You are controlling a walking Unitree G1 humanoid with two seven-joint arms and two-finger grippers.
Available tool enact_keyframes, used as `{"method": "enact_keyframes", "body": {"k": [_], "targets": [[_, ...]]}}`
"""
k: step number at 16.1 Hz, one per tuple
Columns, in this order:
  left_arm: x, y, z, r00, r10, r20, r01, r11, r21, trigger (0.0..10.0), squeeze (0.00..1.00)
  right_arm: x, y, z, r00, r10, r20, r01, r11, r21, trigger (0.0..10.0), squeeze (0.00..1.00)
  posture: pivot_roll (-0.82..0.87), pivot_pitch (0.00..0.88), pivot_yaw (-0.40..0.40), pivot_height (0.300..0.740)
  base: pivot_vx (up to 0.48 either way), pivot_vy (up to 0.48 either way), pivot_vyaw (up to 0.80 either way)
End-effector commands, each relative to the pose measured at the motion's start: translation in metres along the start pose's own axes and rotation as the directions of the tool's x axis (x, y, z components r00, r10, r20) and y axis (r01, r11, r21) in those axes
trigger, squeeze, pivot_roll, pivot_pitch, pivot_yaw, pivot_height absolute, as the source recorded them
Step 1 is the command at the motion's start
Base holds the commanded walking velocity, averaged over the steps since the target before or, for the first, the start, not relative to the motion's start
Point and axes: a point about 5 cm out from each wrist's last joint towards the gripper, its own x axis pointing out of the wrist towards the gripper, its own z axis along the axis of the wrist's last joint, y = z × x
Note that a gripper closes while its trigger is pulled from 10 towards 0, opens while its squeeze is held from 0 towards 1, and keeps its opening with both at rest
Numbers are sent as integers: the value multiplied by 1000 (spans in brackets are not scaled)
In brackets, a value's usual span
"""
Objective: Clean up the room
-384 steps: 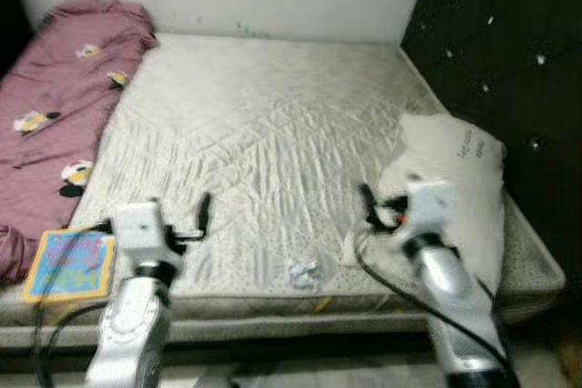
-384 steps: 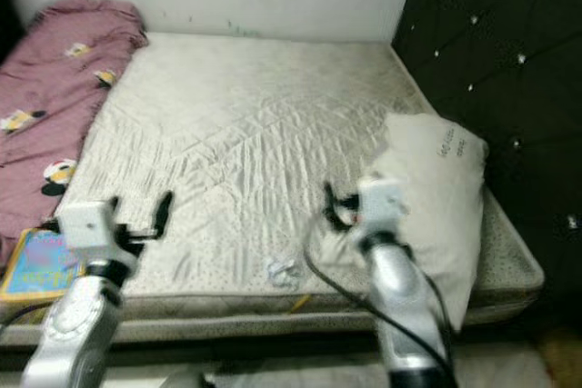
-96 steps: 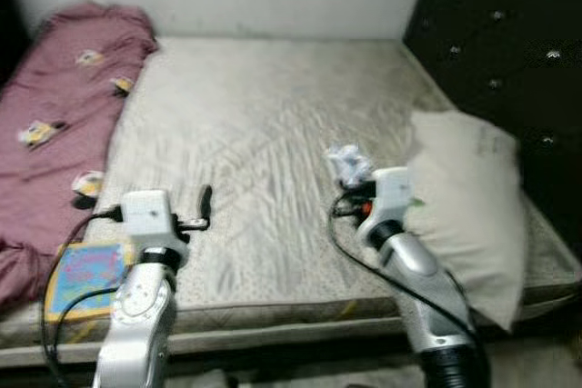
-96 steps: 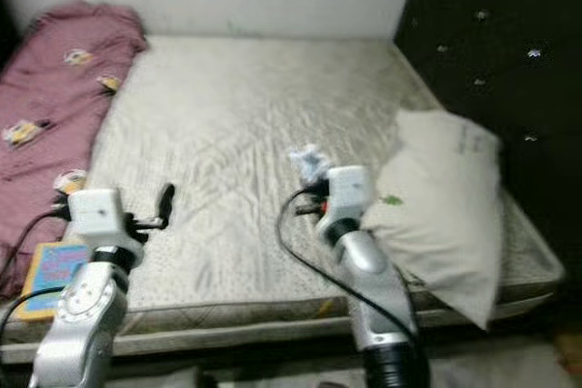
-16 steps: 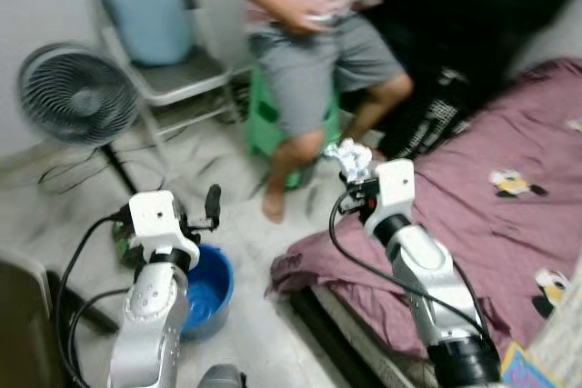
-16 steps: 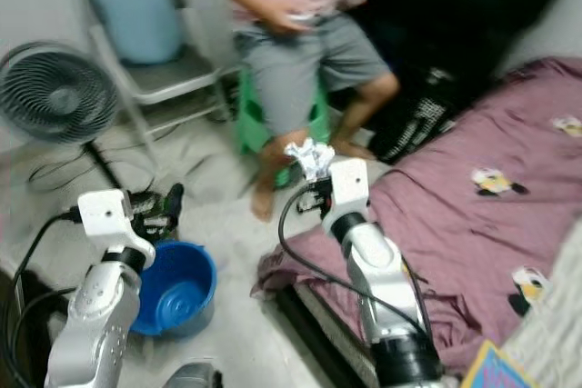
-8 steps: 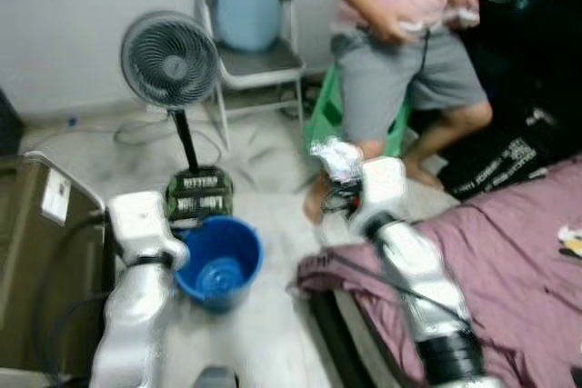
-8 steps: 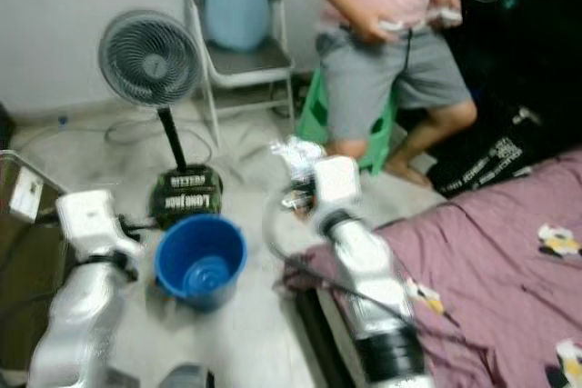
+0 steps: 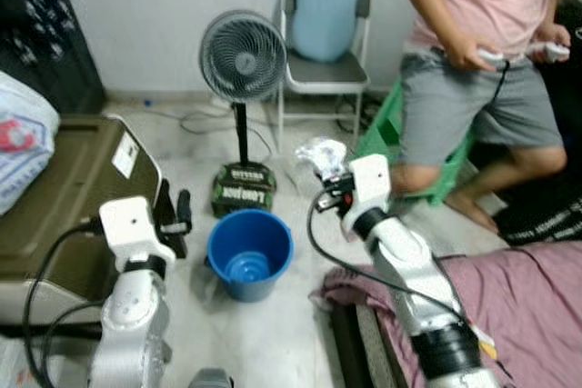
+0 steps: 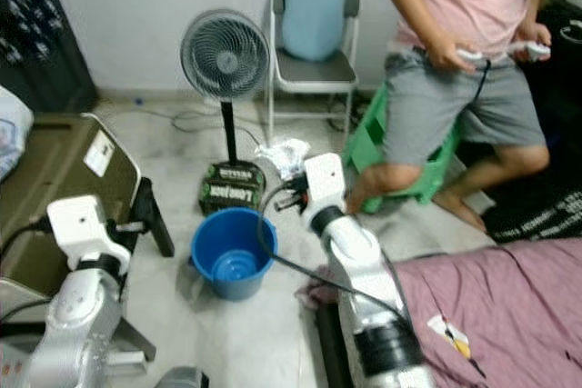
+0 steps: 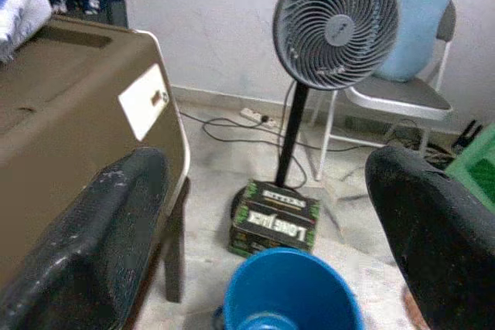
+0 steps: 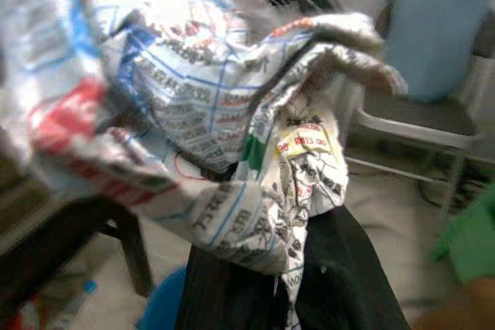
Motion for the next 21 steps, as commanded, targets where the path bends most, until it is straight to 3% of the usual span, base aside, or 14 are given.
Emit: {"method": "enact_keyframes", "body": {"k": [1,5,10,14,21], "targets": [[-2,0,5,1000,-2,20,1,1000,19,10000,0,-3,-9,-2,999,-36,-6,36,999,-22,10000,0,79,0,-111,740,0,0,800],[-4,11,14,998,20,53,-23,998,65,10000,0,-17,-13,-6,998,-54,-18,54,998,-26,10000,0,41,21,-95,740,0,0,800],[-2,-3,10,998,-60,26,59,997,48,10000,0,-18,-12,-8,998,-60,-27,59,998,-28,10000,0,24,32,-90,740,0,0,799],[-2,-5,9,998,-63,21,63,997,42,10000,0,-17,-12,-7,998,-64,-26,63,998,-27,10000,0,29,22,-82,740,0,0,769],[-4,-7,12,992,-121,31,120,993,20,10000,0,-16,-12,-9,994,-107,-25,108,994,21,10000,0,38,32,-62,740,141,0,0]]}}
